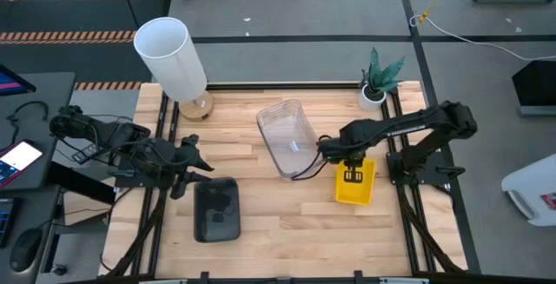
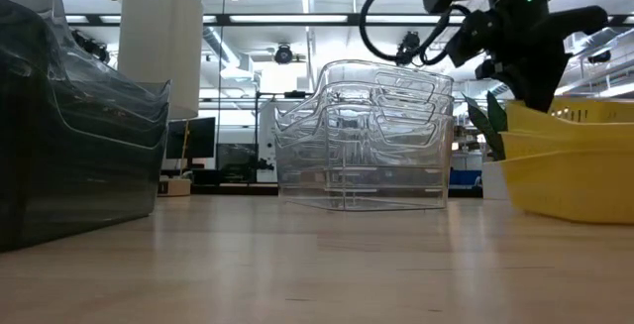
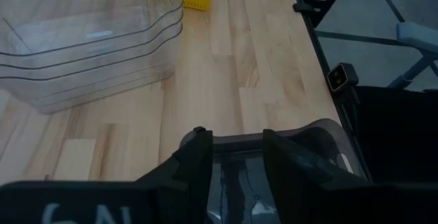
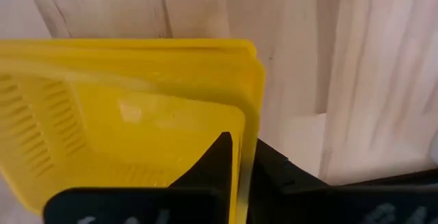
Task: Stack baskets by color
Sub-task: Stack the yellow bin on the top of the stacked yellow bins, then return to Home Position
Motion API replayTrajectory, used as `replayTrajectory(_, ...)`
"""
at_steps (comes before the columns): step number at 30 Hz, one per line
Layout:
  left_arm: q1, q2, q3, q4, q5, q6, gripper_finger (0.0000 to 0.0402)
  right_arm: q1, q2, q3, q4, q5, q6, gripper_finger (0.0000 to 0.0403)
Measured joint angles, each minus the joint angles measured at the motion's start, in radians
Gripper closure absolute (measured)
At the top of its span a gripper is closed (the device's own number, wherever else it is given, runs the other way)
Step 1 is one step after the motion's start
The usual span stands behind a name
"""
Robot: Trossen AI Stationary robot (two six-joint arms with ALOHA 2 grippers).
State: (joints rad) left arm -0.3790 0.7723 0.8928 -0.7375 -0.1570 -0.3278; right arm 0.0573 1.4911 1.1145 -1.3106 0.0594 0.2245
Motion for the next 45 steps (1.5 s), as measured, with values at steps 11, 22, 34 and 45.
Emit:
replayTrajectory(11, 0.000, 0.000, 0.000, -0.001, 0.000, -0.002, 0.0269, -0.002, 0.034, 0.000, 0.062, 0.026, -0.023, 0.0286)
replayTrajectory(22, -0.013, 0.000, 0.000, -0.024, 0.007, -0.047, 0.0269, -0.002, -0.057, -0.091, 0.173, 0.085, 0.003, 0.0236)
replayTrajectory(34, -0.083, 0.000, 0.000, 0.058, -0.080, 0.073, 0.0269, 0.005, -0.398, -0.333, 0.560, 0.052, 0.035, 0.0237)
replayTrajectory(45, -0.160, -0.039, -0.272, 0.289, -0.106, 0.016, 0.0269, 0.055, -0.673, -0.625, 0.928, 0.093, 0.053, 0.0237)
